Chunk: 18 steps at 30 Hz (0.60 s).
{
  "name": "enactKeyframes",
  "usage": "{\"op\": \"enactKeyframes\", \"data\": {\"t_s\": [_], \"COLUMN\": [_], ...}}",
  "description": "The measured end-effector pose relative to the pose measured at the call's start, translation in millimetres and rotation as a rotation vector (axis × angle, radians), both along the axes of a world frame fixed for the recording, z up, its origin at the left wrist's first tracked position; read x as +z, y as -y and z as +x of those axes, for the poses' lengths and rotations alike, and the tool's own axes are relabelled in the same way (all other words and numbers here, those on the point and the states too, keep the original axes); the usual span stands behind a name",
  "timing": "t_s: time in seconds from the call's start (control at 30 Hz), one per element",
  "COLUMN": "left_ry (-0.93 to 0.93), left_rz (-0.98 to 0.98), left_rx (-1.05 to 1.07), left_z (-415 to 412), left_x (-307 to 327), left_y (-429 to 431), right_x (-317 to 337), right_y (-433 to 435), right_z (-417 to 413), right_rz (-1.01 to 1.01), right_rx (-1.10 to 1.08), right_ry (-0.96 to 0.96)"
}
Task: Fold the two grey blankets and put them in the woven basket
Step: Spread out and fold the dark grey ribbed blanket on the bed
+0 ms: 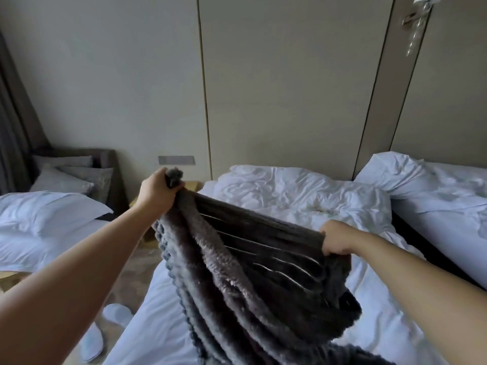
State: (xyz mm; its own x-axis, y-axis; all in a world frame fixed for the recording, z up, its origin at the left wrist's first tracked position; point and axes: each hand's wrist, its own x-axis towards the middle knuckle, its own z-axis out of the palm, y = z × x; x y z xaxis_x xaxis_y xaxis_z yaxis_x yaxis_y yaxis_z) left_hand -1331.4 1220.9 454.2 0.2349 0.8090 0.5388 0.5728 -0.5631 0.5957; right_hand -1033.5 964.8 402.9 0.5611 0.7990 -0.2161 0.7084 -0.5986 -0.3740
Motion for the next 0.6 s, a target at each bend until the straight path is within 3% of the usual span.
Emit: {"op": "enactKeyframes", "data": {"t_s": [0.1, 0.27, 0.37, 0.5, 0.6], "left_ry": [0.037, 0.098, 0.08, 0.079, 0.056], "left_rz": [-0.019, -0.113, -0.137, -0.157, -0.174], "left_rx": [0.064, 0.26, 0.289, 0.297, 0.332], "left_z": [-19, -53, -54, -55, -76], "left_x": [-23, -50, -63, -76, -91], "left_y": [-9, -23, -23, -27, -37], "right_x": [-30, -67, -82, -91, -99], "right_y": [19, 60, 71, 80, 107], "right_z": [23, 53, 58, 62, 69], "right_rz": [-0.032, 0.091, 0.195, 0.302, 0.256], "right_rx": [-0.159, -0.399, -0.546, -0.815, -0.826], "right_ry": [0.207, 0.351, 0.306, 0.112, 0.149]}}
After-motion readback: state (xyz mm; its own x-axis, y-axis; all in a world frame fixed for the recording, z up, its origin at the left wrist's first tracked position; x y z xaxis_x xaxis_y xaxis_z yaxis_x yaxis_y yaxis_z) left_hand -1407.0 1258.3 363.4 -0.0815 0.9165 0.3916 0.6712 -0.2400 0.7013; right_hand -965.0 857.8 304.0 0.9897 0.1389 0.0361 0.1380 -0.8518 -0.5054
